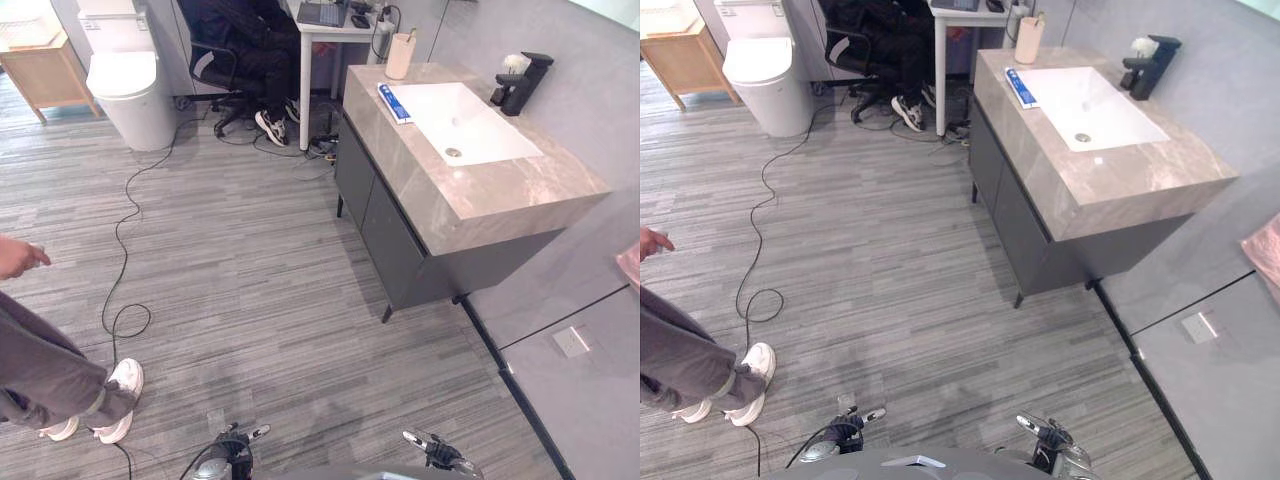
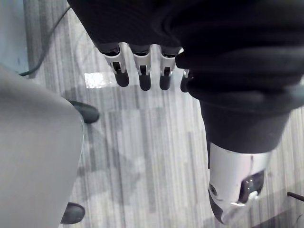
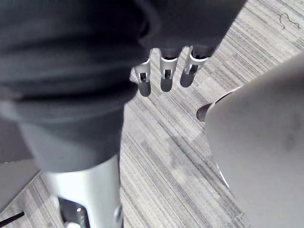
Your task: Organize washtable
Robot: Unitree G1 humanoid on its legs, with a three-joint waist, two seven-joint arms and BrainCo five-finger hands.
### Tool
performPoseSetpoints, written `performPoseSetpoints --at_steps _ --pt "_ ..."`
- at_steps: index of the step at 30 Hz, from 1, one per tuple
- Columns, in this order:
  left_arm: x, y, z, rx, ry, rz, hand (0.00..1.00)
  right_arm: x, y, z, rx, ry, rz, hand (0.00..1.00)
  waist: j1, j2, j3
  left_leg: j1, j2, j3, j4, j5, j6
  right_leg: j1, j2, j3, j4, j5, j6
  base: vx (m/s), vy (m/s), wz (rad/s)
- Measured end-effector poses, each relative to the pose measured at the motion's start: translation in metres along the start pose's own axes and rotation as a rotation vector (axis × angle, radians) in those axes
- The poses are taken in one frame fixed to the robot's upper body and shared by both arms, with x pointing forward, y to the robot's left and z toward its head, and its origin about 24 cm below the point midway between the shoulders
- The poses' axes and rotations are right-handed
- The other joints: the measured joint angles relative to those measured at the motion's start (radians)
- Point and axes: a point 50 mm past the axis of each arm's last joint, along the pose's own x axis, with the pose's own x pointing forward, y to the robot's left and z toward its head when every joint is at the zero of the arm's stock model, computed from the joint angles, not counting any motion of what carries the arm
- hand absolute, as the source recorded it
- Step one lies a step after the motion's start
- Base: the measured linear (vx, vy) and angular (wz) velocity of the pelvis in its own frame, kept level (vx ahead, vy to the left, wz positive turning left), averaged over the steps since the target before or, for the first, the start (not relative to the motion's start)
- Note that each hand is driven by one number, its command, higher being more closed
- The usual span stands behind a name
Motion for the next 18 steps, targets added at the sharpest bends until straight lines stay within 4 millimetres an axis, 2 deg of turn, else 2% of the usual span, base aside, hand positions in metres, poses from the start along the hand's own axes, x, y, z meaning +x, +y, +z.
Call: performPoseSetpoints --at_steps 4,5,6,7,8,9,10,11,12,13,14,16,18 --pt "0.000 0.001 0.001 -0.012 -0.004 0.004 0.00 0.000 -0.003 0.002 -0.008 -0.004 -0.010 0.00 -0.002 0.011 0.004 -0.062 -0.032 -0.021 0.087 -0.034 0.047 -0.011 -0.027 -0.008 0.022 -0.001 0.001 0.03 0.080 0.27" --pt "0.000 -0.002 0.002 -0.028 -0.009 0.002 0.00 0.000 -0.005 0.004 0.009 -0.011 -0.017 0.00 -0.002 0.025 0.021 -0.072 -0.044 -0.030 0.126 -0.048 0.064 -0.021 -0.041 -0.013 0.084 -0.007 0.010 -0.01 0.172 0.48" --pt "0.000 -0.005 0.003 -0.046 -0.011 -0.002 0.00 0.000 -0.006 0.008 0.024 -0.029 -0.020 0.00 0.000 0.039 0.033 -0.072 -0.046 -0.031 0.149 -0.072 0.076 -0.047 -0.053 -0.010 0.181 -0.018 0.027 -0.08 0.303 0.76" --pt "0.000 -0.010 0.005 -0.067 -0.022 -0.010 0.00 -0.001 -0.010 0.014 0.032 -0.078 -0.032 0.00 0.004 0.052 0.048 -0.070 -0.055 -0.049 0.195 -0.145 0.084 -0.141 -0.082 0.018 0.442 -0.036 0.051 -0.12 0.291 0.69" --pt "0.000 -0.008 0.007 -0.075 -0.033 -0.004 0.00 -0.002 -0.010 0.016 0.027 -0.096 -0.028 0.00 0.009 0.037 0.057 -0.065 -0.075 -0.062 0.216 -0.155 0.093 -0.179 -0.102 0.039 0.548 -0.026 0.043 -0.11 0.214 0.67" --pt "-0.001 -0.005 0.007 -0.081 -0.036 0.006 0.00 -0.003 -0.008 0.017 0.030 -0.108 -0.023 0.00 0.009 0.029 0.063 -0.064 -0.089 -0.077 0.235 -0.171 0.093 -0.216 -0.113 0.062 0.640 0.002 0.029 -0.02 0.066 0.69" --pt "0.000 0.002 0.010 -0.103 -0.049 0.028 0.00 -0.004 -0.002 0.017 0.034 -0.131 -0.009 0.00 0.011 0.016 0.062 -0.055 -0.094 -0.106 0.271 -0.195 0.113 -0.287 -0.115 0.098 0.795 0.093 0.020 0.04 0.022 0.63" --pt "0.000 0.004 0.013 -0.114 -0.061 0.036 0.00 -0.004 -0.003 0.016 0.031 -0.135 -0.009 0.00 0.015 0.014 0.062 -0.048 -0.087 -0.116 0.277 -0.203 0.115 -0.314 -0.113 0.105 0.844 0.077 0.021 0.11 0.002 0.58" --pt "0.000 0.006 0.012 -0.125 -0.059 0.046 0.00 -0.005 -0.003 0.017 0.028 -0.146 -0.008 0.00 0.021 0.014 0.062 -0.038 -0.072 -0.131 0.279 -0.214 0.113 -0.370 -0.099 0.090 0.895 0.007 0.013 0.16 -0.035 0.32" --pt "0.000 0.005 0.013 -0.124 -0.056 0.043 0.00 -0.005 -0.003 0.019 0.034 -0.156 -0.010 0.00 0.020 0.014 0.062 -0.031 -0.058 -0.146 0.268 -0.221 0.113 -0.418 -0.096 0.052 0.868 -0.035 0.019 0.17 -0.060 0.29" --pt "0.000 0.004 0.013 -0.125 -0.054 0.041 0.00 -0.005 -0.003 0.019 0.041 -0.159 -0.013 0.00 0.017 0.015 0.062 -0.029 -0.049 -0.152 0.266 -0.229 0.111 -0.438 -0.088 0.037 0.831 -0.043 0.028 0.23 -0.123 0.24" --pt "0.000 0.000 0.012 -0.122 -0.046 0.029 0.00 -0.005 -0.005 0.019 0.098 -0.155 -0.021 0.00 0.009 0.020 0.065 -0.009 -0.021 -0.168 0.246 -0.253 0.108 -0.452 -0.053 -0.005 0.612 -0.041 0.033 0.26 -0.194 0.19" --pt "0.001 -0.004 0.014 -0.114 -0.050 0.013 0.00 -0.004 -0.006 0.014 0.170 -0.131 -0.033 0.00 0.001 0.015 0.066 0.060 -0.001 -0.191 0.163 -0.274 0.100 -0.412 -0.016 -0.062 0.253 -0.005 0.060 0.44 -0.375 0.33"
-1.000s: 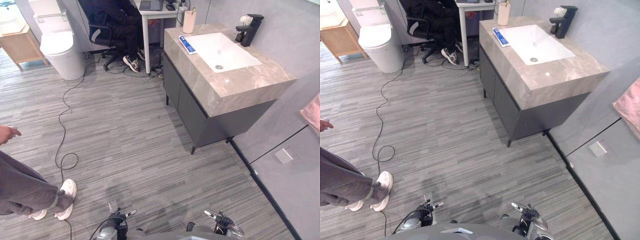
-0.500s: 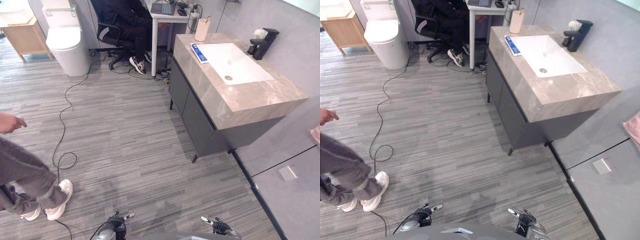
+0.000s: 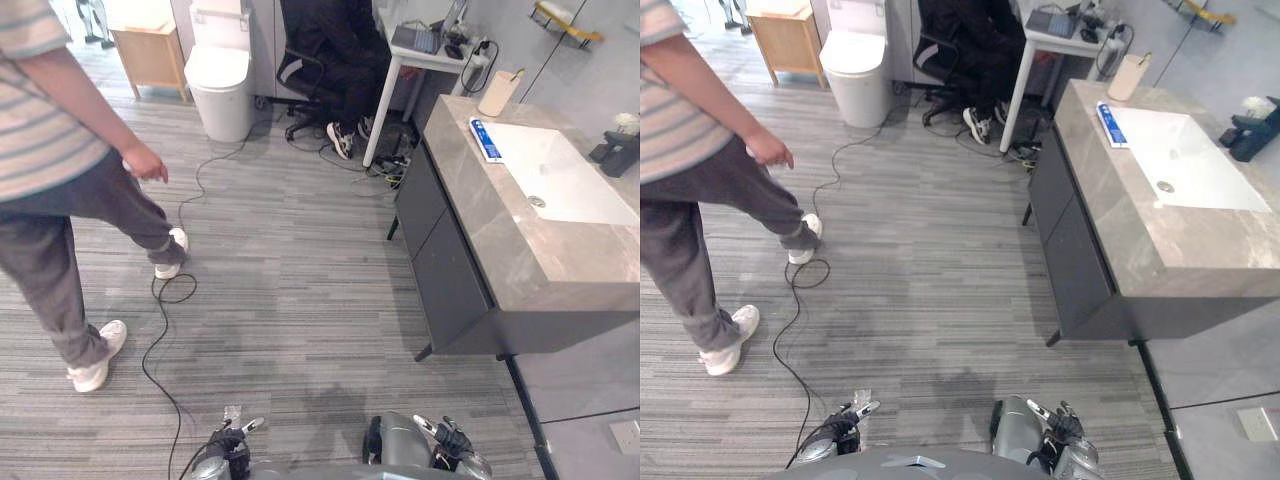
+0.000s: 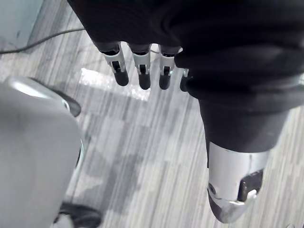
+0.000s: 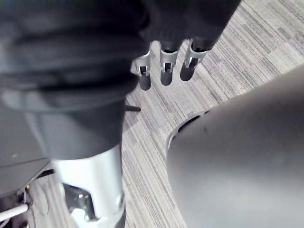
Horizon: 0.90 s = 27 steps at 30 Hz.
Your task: Organize washtable
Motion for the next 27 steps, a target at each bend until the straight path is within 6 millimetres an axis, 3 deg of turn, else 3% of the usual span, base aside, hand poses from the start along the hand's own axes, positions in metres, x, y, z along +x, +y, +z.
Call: performPoseSetpoints --at_steps 1,2,4,5,7,8,9,10,11,12,13,14,15,16,17,18,19,21,22,23,24,25,26,27 --pt "0.000 -0.001 -0.001 -0.001 0.006 -0.002 0.00 0.000 -0.003 -0.002 0.025 0.009 -0.012 0.00 -0.007 0.006 0.004 0.028 0.011 -0.010 -0.031 -0.006 -0.002 0.009 0.009 0.008 -0.020 0.056 -0.027 0.54 -0.468 0.50" --pt "-0.001 -0.009 -0.008 0.008 0.035 -0.024 0.00 0.001 -0.011 0.004 0.045 -0.008 -0.038 0.00 -0.023 0.051 -0.006 0.077 0.062 -0.029 -0.087 0.001 -0.004 0.010 0.040 -0.007 0.045 0.028 -0.051 0.57 -0.505 0.39" --pt "-0.003 -0.016 -0.015 0.025 0.052 -0.052 0.00 0.002 -0.019 0.009 0.072 -0.013 -0.070 0.00 -0.023 0.090 -0.012 0.060 0.086 -0.044 0.020 0.048 -0.052 0.005 0.055 -0.045 0.155 -0.078 -0.099 0.62 -0.535 0.36" --pt "-0.003 -0.016 -0.015 0.004 0.051 -0.047 0.00 0.001 -0.024 0.008 0.107 -0.010 -0.093 0.00 -0.029 0.102 -0.009 -0.028 0.079 -0.043 0.265 0.104 -0.147 0.072 0.067 -0.078 0.147 -0.129 -0.119 0.45 -0.382 0.38" --pt "-0.004 -0.016 -0.013 -0.031 0.040 -0.040 0.00 0.000 -0.026 0.005 0.110 -0.001 -0.106 0.00 -0.023 0.117 -0.006 -0.124 0.073 -0.040 0.518 0.247 -0.220 0.154 0.103 -0.096 0.100 -0.146 -0.139 0.28 -0.221 0.11" --pt "-0.005 -0.013 -0.012 -0.070 0.022 -0.024 0.00 0.001 -0.023 0.005 0.089 0.002 -0.094 0.00 -0.007 0.112 0.005 -0.221 0.063 -0.025 0.756 0.408 -0.263 0.240 0.136 -0.092 0.041 -0.161 -0.159 0.21 -0.118 -0.30" --pt "-0.004 -0.010 -0.009 -0.083 0.005 -0.017 0.00 0.003 -0.015 0.011 0.075 -0.008 -0.071 0.00 0.008 0.112 0.023 -0.311 0.059 0.023 0.963 0.381 -0.219 0.333 0.162 -0.073 -0.007 -0.180 -0.175 0.16 -0.052 -0.34" --pt "-0.004 -0.008 -0.005 -0.096 -0.012 -0.012 0.00 0.004 -0.011 0.013 0.070 -0.009 -0.060 0.00 0.014 0.105 0.035 -0.362 0.059 0.058 1.041 0.351 -0.185 0.386 0.168 -0.069 -0.031 -0.185 -0.178 0.07 0.065 -0.24" --pt "-0.003 -0.003 0.004 -0.108 -0.051 -0.001 0.00 0.005 -0.006 0.016 0.050 -0.011 -0.047 0.00 0.023 0.084 0.044 -0.451 0.059 0.138 1.092 0.280 -0.120 0.473 0.163 -0.050 -0.086 -0.187 -0.182 -0.04 0.115 -0.25" --pt "-0.002 0.004 0.013 -0.117 -0.092 0.017 0.00 0.006 0.001 0.014 0.034 0.002 -0.032 0.00 0.044 0.055 0.041 -0.532 0.060 0.231 1.021 0.223 -0.081 0.552 0.139 -0.040 -0.146 -0.186 -0.179 -0.09 0.113 -0.30" --pt "-0.002 0.006 0.014 -0.120 -0.097 0.025 0.00 0.006 0.003 0.017 0.021 -0.005 -0.026 0.00 0.050 0.054 0.042 -0.565 0.063 0.258 0.969 0.206 -0.071 0.581 0.131 -0.036 -0.163 -0.184 -0.177 -0.20 0.126 -0.49" --pt "-0.003 0.010 0.010 -0.132 -0.085 0.039 0.00 0.009 0.009 0.029 -0.003 -0.034 -0.013 0.00 0.057 0.063 0.043 -0.621 0.059 0.291 0.803 0.191 -0.065 0.629 0.119 -0.016 -0.182 -0.183 -0.174 -0.21 0.146 -0.51" --pt "-0.004 0.013 0.001 -0.127 -0.062 0.049 0.00 0.009 0.010 0.033 -0.023 -0.047 -0.006 0.00 0.061 0.070 0.041 -0.640 0.044 0.291 0.611 0.199 -0.068 0.657 0.108 0.005 -0.192 -0.185 -0.171 -0.28 0.213 -0.73" --pt "-0.009 0.018 -0.019 -0.117 -0.001 0.064 0.00 0.010 0.012 0.036 -0.024 -0.058 -0.001 0.00 0.069 0.086 0.029 -0.612 0.031 0.274 0.262 0.269 -0.087 0.697 0.106 0.038 -0.221 -0.187 -0.166 -0.15 0.190 -0.72" --pt "-0.011 0.019 -0.029 -0.112 0.033 0.069 0.00 0.010 0.011 0.037 -0.025 -0.065 -0.005 0.00 0.081 0.102 0.021 -0.609 0.031 0.258 0.186 0.384 -0.083 0.717 0.117 0.067 -0.229 -0.187 -0.168 0.21 0.193 -0.67" --pt "-0.014 0.025 -0.044 -0.110 0.100 0.086 0.00 0.009 0.020 0.030 -0.027 -0.044 0.013 0.00 0.086 0.063 0.007 -0.604 -0.010 0.268 0.208 0.415 -0.049 0.727 0.076 0.099 -0.226 -0.170 -0.161 0.70 0.135 -0.18" --pt "-0.014 0.032 -0.045 -0.110 0.112 0.113 0.00 0.008 0.025 0.027 -0.025 -0.038 0.030 0.00 0.085 0.027 -0.004 -0.600 -0.049 0.273 0.226 0.390 -0.018 0.669 0.029 0.152 -0.115 -0.115 -0.123 0.83 0.114 0.04" --pt "-0.015 0.037 -0.049 -0.112 0.130 0.131 0.00 0.008 0.024 0.024 -0.017 -0.031 0.026 0.00 0.091 0.005 0.008 -0.532 -0.090 0.307 0.235 0.332 0.013 0.616 -0.003 0.226 0.099 -0.031 -0.067 0.64 0.053 0.14" --pt "-0.017 0.039 -0.054 -0.106 0.145 0.137 0.00 0.008 0.024 0.024 -0.010 -0.030 0.027 0.00 0.087 0.003 0.019 -0.434 -0.121 0.318 0.219 0.293 0.038 0.553 -0.019 0.261 0.327 0.091 -0.004 0.47 0.016 0.09" --pt "-0.017 0.039 -0.054 -0.101 0.145 0.134 0.00 0.008 0.023 0.023 -0.011 -0.028 0.029 0.00 0.081 0.006 0.022 -0.387 -0.133 0.314 0.209 0.279 0.050 0.516 -0.020 0.264 0.453 0.109 0.014 0.35 -0.024 0.23" --pt "-0.016 0.035 -0.051 -0.092 0.135 0.121 0.00 0.006 0.020 0.017 -0.016 -0.016 0.032 0.00 0.066 0.020 0.022 -0.297 -0.146 0.299 0.173 0.261 0.061 0.431 -0.022 0.236 0.660 0.097 -0.002 0.18 -0.049 0.29" --pt "-0.015 0.032 -0.050 -0.086 0.132 0.111 0.00 0.006 0.019 0.015 -0.020 -0.012 0.035 0.00 0.060 0.029 0.023 -0.250 -0.146 0.290 0.149 0.258 0.064 0.390 -0.021 0.212 0.723 0.081 -0.022 0.09 -0.072 0.25" --pt "-0.014 0.027 -0.046 -0.078 0.116 0.094 0.00 0.005 0.015 0.011 -0.018 -0.003 0.030 0.00 0.054 0.047 0.021 -0.161 -0.137 0.283 0.078 0.258 0.064 0.301 -0.018 0.165 0.763 0.018 -0.065 -0.03 -0.067 0.03" --pt "-0.011 0.023 -0.038 -0.069 0.097 0.080 0.00 0.005 0.009 0.015 -0.018 -0.020 0.020 0.00 0.052 0.060 0.028 -0.073 -0.123 0.279 0.003 0.257 0.065 0.249 -0.011 0.119 0.697 -0.055 -0.097 -0.10 -0.057 -0.02"
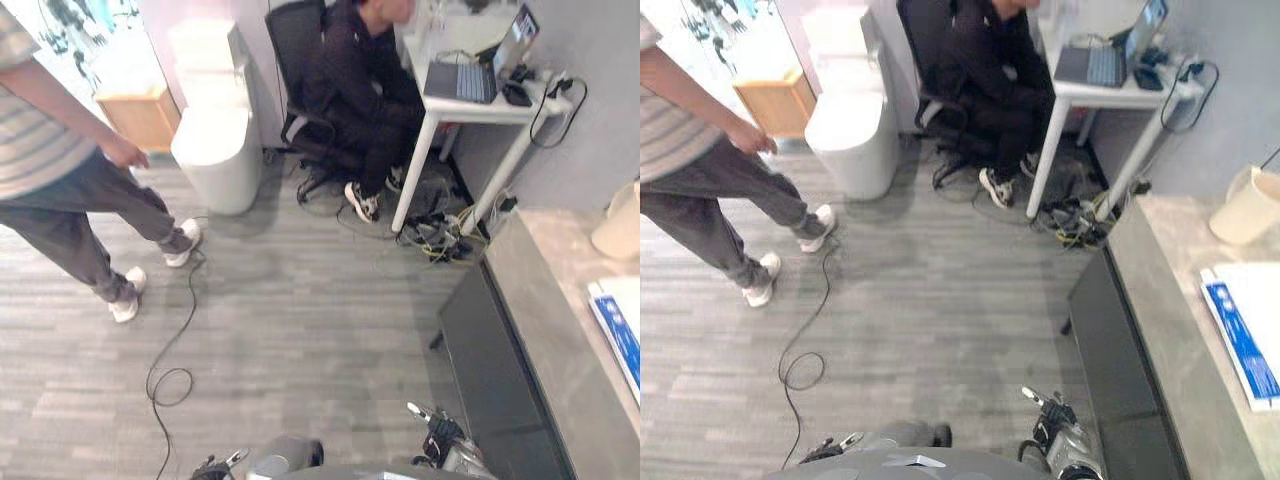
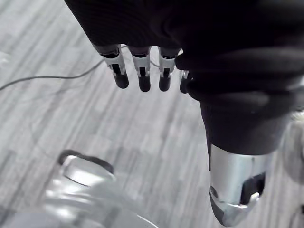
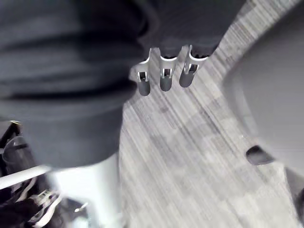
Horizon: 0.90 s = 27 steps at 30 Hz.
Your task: Organize washtable
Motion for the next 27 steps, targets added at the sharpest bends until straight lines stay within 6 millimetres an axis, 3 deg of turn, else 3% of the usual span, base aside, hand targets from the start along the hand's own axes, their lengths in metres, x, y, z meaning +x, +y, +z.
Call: performPoseSetpoints --at_steps 2,4,5,6,7,8,9,11,12,13,14,15,17,18,19,20,21,22,27 --pt "0.001 -0.007 0.008 0.000 -0.025 -0.016 0.00 -0.001 -0.008 -0.003 0.021 0.006 -0.023 0.00 -0.010 0.009 0.003 0.068 0.024 -0.011 -0.054 -0.023 0.004 -0.070 0.020 -0.070 -0.203 -0.051 -0.003 -0.25 -0.041 0.12" --pt "0.003 -0.012 0.022 -0.004 -0.069 -0.028 0.00 -0.003 -0.014 -0.009 0.040 0.022 -0.041 0.00 -0.017 0.002 0.002 0.090 0.045 -0.028 -0.051 -0.077 -0.010 -0.096 0.046 -0.122 -0.515 -0.027 0.023 -0.31 -0.031 0.20" --pt "0.003 -0.012 0.025 -0.005 -0.079 -0.030 0.00 -0.004 -0.017 -0.013 0.059 0.031 -0.051 0.00 -0.016 -0.006 -0.003 0.099 0.047 -0.031 -0.040 -0.112 -0.020 -0.099 0.052 -0.149 -0.747 0.033 0.025 -0.08 -0.117 0.09" --pt "0.003 -0.014 0.023 -0.006 -0.072 -0.034 0.00 -0.004 -0.020 -0.013 0.077 0.033 -0.063 0.00 -0.022 0.003 -0.012 0.120 0.059 -0.044 -0.035 -0.141 -0.039 -0.087 0.069 -0.158 -0.805 0.170 0.004 0.09 -0.159 0.03" --pt "0.002 -0.018 0.020 -0.013 -0.065 -0.043 0.00 -0.004 -0.021 -0.014 0.076 0.035 -0.065 0.00 -0.023 0.018 -0.023 0.137 0.082 -0.043 -0.041 -0.151 -0.047 -0.082 0.088 -0.165 -0.806 0.178 -0.026 0.45 -0.216 0.05" --pt "0.000 -0.025 0.014 -0.025 -0.049 -0.062 0.00 -0.005 -0.023 -0.014 0.062 0.038 -0.066 0.00 -0.016 0.039 -0.050 0.139 0.107 -0.053 -0.016 -0.154 -0.063 -0.071 0.114 -0.172 -0.808 0.145 -0.048 0.48 -0.205 -0.01" --pt "0.000 -0.029 0.017 -0.038 -0.060 -0.072 0.00 -0.004 -0.021 -0.012 0.058 0.037 -0.059 0.00 -0.014 0.039 -0.048 0.115 0.110 -0.055 0.060 -0.141 -0.087 -0.055 0.108 -0.186 -0.790 0.140 -0.052 0.47 -0.231 0.14" --pt "-0.002 -0.041 0.023 -0.069 -0.089 -0.102 0.00 -0.004 -0.020 -0.010 0.027 0.028 -0.047 0.00 -0.023 0.046 -0.047 0.024 0.108 -0.062 0.334 -0.070 -0.170 0.016 0.104 -0.225 -0.795 0.100 -0.052 0.25 -0.206 0.28" --pt "-0.003 -0.044 0.024 -0.088 -0.098 -0.110 0.00 -0.004 -0.019 -0.007 -0.015 0.014 -0.035 0.00 -0.016 0.053 -0.049 -0.072 0.122 -0.060 0.580 0.020 -0.188 0.089 0.117 -0.221 -0.839 0.073 -0.061 0.17 -0.141 0.05" --pt "-0.003 -0.045 0.022 -0.094 -0.096 -0.112 0.00 -0.003 -0.017 -0.002 -0.030 -0.002 -0.024 0.00 -0.005 0.072 -0.051 -0.141 0.151 -0.048 0.721 0.040 -0.179 0.134 0.140 -0.213 -0.865 0.060 -0.065 0.09 -0.102 -0.33" --pt "-0.004 -0.044 0.019 -0.105 -0.087 -0.109 0.00 -0.001 -0.007 0.002 -0.041 -0.009 0.003 0.00 0.004 0.078 -0.048 -0.203 0.179 -0.030 0.824 0.002 -0.149 0.184 0.158 -0.193 -0.897 0.055 -0.070 -0.02 -0.059 -0.54" --pt "-0.003 -0.040 0.020 -0.100 -0.093 -0.102 0.00 0.000 0.004 0.006 -0.033 -0.020 0.028 0.00 0.009 0.068 -0.040 -0.243 0.190 -0.010 0.836 -0.037 -0.142 0.218 0.155 -0.173 -0.921 0.055 -0.071 -0.13 -0.020 -0.60" --pt "-0.002 -0.035 0.026 -0.095 -0.119 -0.092 0.00 0.002 0.019 0.011 -0.024 -0.031 0.062 0.00 0.013 0.048 -0.027 -0.291 0.192 0.023 0.707 -0.100 -0.138 0.271 0.126 -0.144 -0.954 0.051 -0.065 -0.20 0.042 -0.45" --pt "-0.002 -0.035 0.026 -0.090 -0.121 -0.090 0.00 0.002 0.022 0.011 -0.022 -0.031 0.068 0.00 0.012 0.047 -0.026 -0.281 0.188 0.033 0.477 -0.105 -0.154 0.287 0.104 -0.135 -0.953 0.039 -0.044 -0.28 0.129 -0.39" --pt "-0.002 -0.036 0.023 -0.077 -0.113 -0.096 0.00 0.002 0.021 0.011 -0.023 -0.033 0.064 0.00 0.010 0.062 -0.031 -0.249 0.187 0.017 0.197 -0.041 -0.164 0.297 0.099 -0.117 -0.952 0.006 0.003 -0.28 0.157 -0.37" --pt "-0.002 -0.039 0.022 -0.078 -0.106 -0.104 0.00 0.002 0.017 0.011 -0.026 -0.034 0.056 0.00 0.011 0.077 -0.030 -0.247 0.191 -0.005 0.111 0.070 -0.170 0.306 0.108 -0.110 -0.951 -0.010 0.022 -0.01 0.171 -0.17" --pt "-0.002 -0.036 0.022 -0.060 -0.104 -0.097 0.00 0.001 0.016 -0.001 -0.027 0.013 0.047 0.00 0.009 0.051 -0.044 -0.209 0.148 0.006 0.061 0.072 -0.151 0.310 0.077 -0.085 -0.951 -0.012 0.028 0.12 0.093 -0.04" --pt "-0.004 0.009 -0.018 0.087 0.046 -0.014 0.00 -0.005 -0.012 -0.023 -0.062 0.086 -0.009 0.00 -0.016 -0.015 -0.048 0.021 0.066 0.000 -0.323 0.243 -0.119 0.287 0.060 -0.033 -0.971 -0.013 0.040 0.16 0.054 0.02" --pt "-0.004 0.009 -0.018 0.088 0.045 -0.014 0.00 -0.005 -0.012 -0.023 -0.062 0.087 -0.009 0.00 -0.016 -0.015 -0.048 0.021 0.066 -0.001 -0.323 0.243 -0.119 0.287 0.060 -0.033 -0.971 -0.013 0.040 0.00 0.000 0.00"
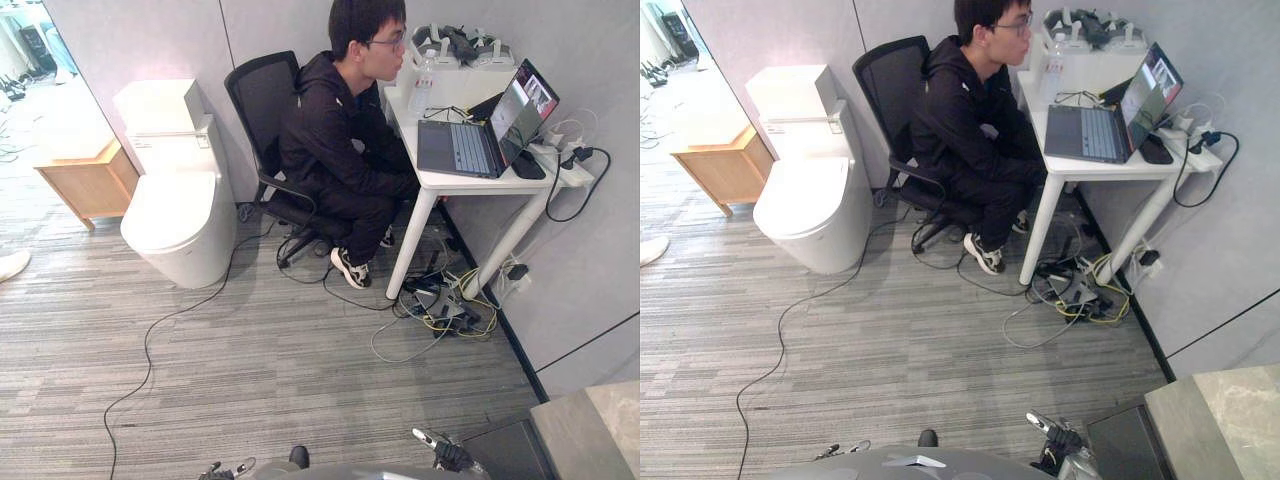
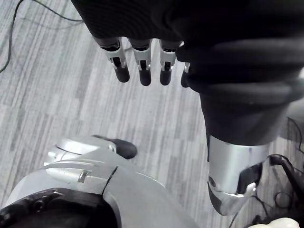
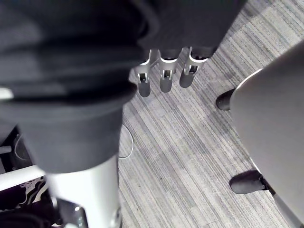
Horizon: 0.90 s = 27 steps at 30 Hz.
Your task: Organize washtable
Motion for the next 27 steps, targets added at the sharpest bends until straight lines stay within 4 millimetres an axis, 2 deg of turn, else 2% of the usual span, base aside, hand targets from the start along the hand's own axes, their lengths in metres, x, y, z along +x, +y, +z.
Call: performPoseSetpoints --at_steps 10,15,23,27 --pt "0.0013 0.0001 0.0036 0.124 0.004 -0.012 0.00 -0.0004 -0.0040 -0.0041 0.028 0.019 -0.015 0.00 -0.006 -0.002 -0.006 -0.017 -0.004 -0.018 -0.001 -0.004 -0.005 -0.002 -0.003 -0.020 -0.011 -0.007 0.004 0.01 -0.003 0.05" --pt "0.0014 0.0029 0.0026 0.152 0.012 -0.005 0.00 -0.0005 -0.0043 -0.0072 0.033 0.036 -0.018 0.00 -0.007 -0.012 -0.018 -0.036 -0.006 -0.021 0.000 -0.001 -0.001 -0.020 -0.004 -0.023 -0.012 -0.006 0.000 0.04 -0.015 0.03" --pt "0.0013 0.0029 -0.0022 0.155 0.037 -0.004 0.00 0.0002 -0.0040 -0.0050 0.030 0.033 -0.016 0.00 -0.030 -0.003 -0.024 -0.036 -0.006 -0.018 0.000 -0.002 -0.001 -0.021 -0.003 -0.022 -0.012 -0.006 -0.001 0.01 -0.006 0.00" --pt "0.0013 0.0027 -0.0018 0.154 0.036 -0.004 0.00 0.0001 -0.0047 -0.0052 0.030 0.033 -0.018 0.00 -0.032 -0.002 -0.023 -0.043 -0.002 -0.008 0.000 -0.005 -0.006 -0.035 -0.002 -0.010 -0.009 -0.006 -0.001 -0.02 0.009 -0.09"
